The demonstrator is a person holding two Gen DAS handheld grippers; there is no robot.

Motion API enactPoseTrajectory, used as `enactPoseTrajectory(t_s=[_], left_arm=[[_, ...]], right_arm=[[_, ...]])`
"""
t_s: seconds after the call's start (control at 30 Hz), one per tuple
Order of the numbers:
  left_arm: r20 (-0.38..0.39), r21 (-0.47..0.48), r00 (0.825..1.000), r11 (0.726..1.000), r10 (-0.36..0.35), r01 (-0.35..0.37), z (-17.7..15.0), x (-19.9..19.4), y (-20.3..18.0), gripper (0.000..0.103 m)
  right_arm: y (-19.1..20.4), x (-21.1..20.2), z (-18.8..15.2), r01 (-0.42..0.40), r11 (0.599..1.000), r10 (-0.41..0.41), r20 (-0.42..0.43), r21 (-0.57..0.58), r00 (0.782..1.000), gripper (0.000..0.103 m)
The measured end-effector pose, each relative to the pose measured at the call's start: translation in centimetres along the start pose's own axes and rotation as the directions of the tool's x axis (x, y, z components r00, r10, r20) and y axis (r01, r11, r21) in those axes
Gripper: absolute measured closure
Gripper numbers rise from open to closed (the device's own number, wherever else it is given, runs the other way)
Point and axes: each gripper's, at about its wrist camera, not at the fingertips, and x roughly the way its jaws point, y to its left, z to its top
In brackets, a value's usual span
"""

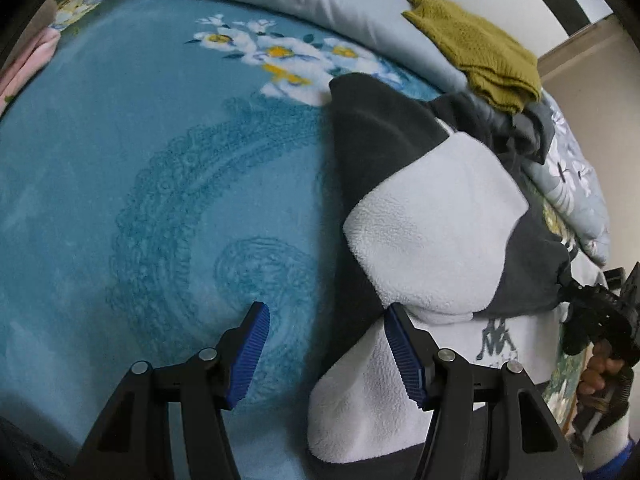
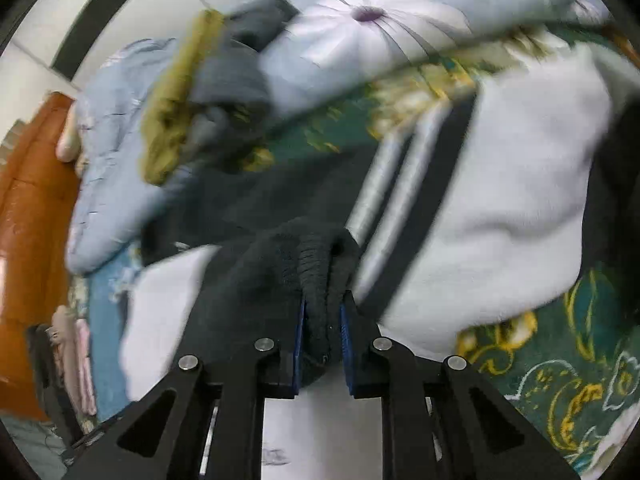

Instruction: Fold clothes

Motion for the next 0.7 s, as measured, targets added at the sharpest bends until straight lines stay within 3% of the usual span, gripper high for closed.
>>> enactPoseTrajectory(t_s=[0.2, 0.27, 0.33, 0.4, 0.47, 0.53, 0.6, 0.7], left_arm=[[0.003, 0.004, 1.0, 1.0, 0.01, -0.01, -0.1, 0.2, -0.3, 0.038], [0.009, 0.001, 1.0, 1.0, 0.006, -0.006, -0.1, 0.1, -0.2, 0.038], [0.02, -0.004, 1.0, 1.0, 0.001, -0.001, -0.1, -0.2, -0.2, 0.038], [0.042, 0.003, 0.999, 1.0, 0.001, -0.001, -0.1, -0.6, -0.4, 0.038], [0.077, 0.015, 0.997, 1.0, 0.002, -0.004, 0.0, -1.2, -0.8, 0.038], [0.123, 0.026, 0.992, 1.0, -0.004, 0.0, 0.1, -1.9, -1.2, 0.038], [0.162, 0.028, 0.987, 1.0, -0.017, 0.012, 0.1, -2.8, -1.0, 0.038], [0.175, -0.001, 0.984, 1.0, -0.014, 0.014, 0.3, -3.0, -0.4, 0.038]], right_arm=[[-0.1, 0.3, 0.1, 0.032, 0.999, -0.033, -0.006, -0.021, 0.999, 0.082], [-0.6, -0.4, -0.3, 0.019, 0.999, -0.019, -0.014, -0.029, 1.0, 0.074], [-1.1, -1.9, -0.6, 0.022, 0.999, -0.022, 0.004, -0.039, 1.0, 0.058], [-3.2, -5.1, -1.2, 0.056, 0.997, -0.053, 0.072, -0.05, 0.996, 0.058], [-5.3, -8.7, -1.6, 0.153, 0.987, -0.143, 0.179, -0.04, 0.973, 0.056], [-7.5, -12.3, -2.3, 0.258, 0.966, -0.243, 0.283, -0.015, 0.928, 0.041], [-10.5, -13.9, -2.7, 0.319, 0.947, -0.317, 0.293, 0.044, 0.902, 0.033], [-13.5, -13.0, -3.2, 0.365, 0.925, -0.38, 0.227, 0.107, 0.897, 0.033]])
